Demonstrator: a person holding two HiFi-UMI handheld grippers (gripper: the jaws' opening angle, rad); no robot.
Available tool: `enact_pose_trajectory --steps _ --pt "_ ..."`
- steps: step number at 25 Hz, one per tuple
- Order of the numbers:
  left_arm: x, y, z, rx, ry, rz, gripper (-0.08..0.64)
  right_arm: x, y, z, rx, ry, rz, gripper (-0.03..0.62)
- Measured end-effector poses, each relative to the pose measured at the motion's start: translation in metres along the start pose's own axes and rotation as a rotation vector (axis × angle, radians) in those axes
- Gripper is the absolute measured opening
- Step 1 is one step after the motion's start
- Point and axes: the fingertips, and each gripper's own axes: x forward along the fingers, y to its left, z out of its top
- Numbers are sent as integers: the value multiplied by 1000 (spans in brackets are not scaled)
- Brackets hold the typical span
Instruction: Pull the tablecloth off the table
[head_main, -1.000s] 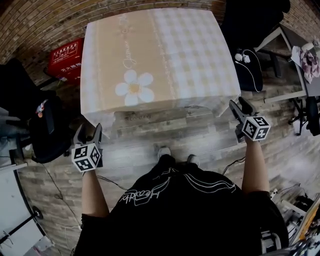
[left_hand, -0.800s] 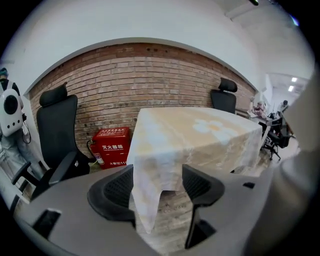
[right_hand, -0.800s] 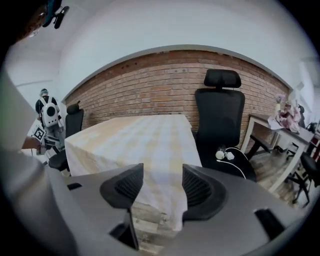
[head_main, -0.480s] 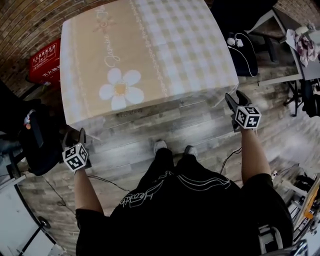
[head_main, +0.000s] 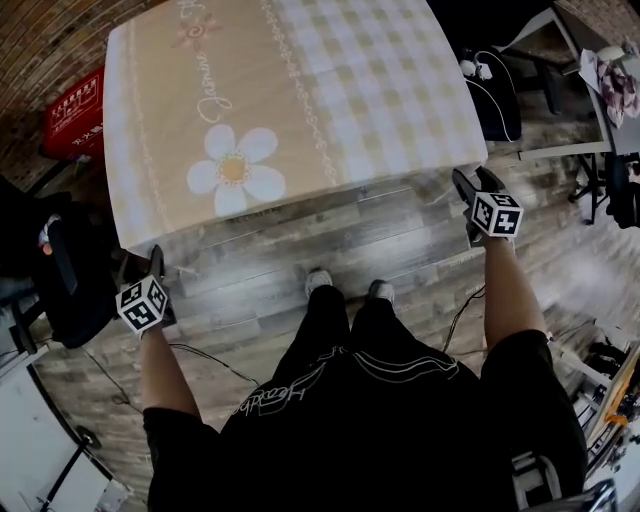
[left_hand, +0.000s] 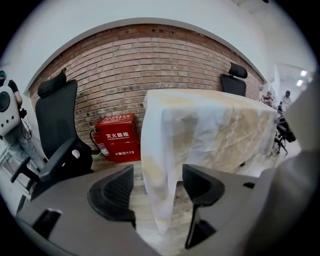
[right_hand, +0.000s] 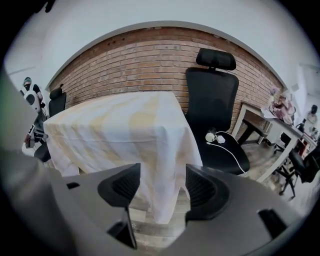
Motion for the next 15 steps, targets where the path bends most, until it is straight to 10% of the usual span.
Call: enact_pose_trajectory --steps 6,15 --pt "9 9 5 -2 -22 27 284 7 -1 -2 -1 -5 -15 237" --pt "18 2 12 7 -22 0 123 13 2 5 -22 -30 -32 62"
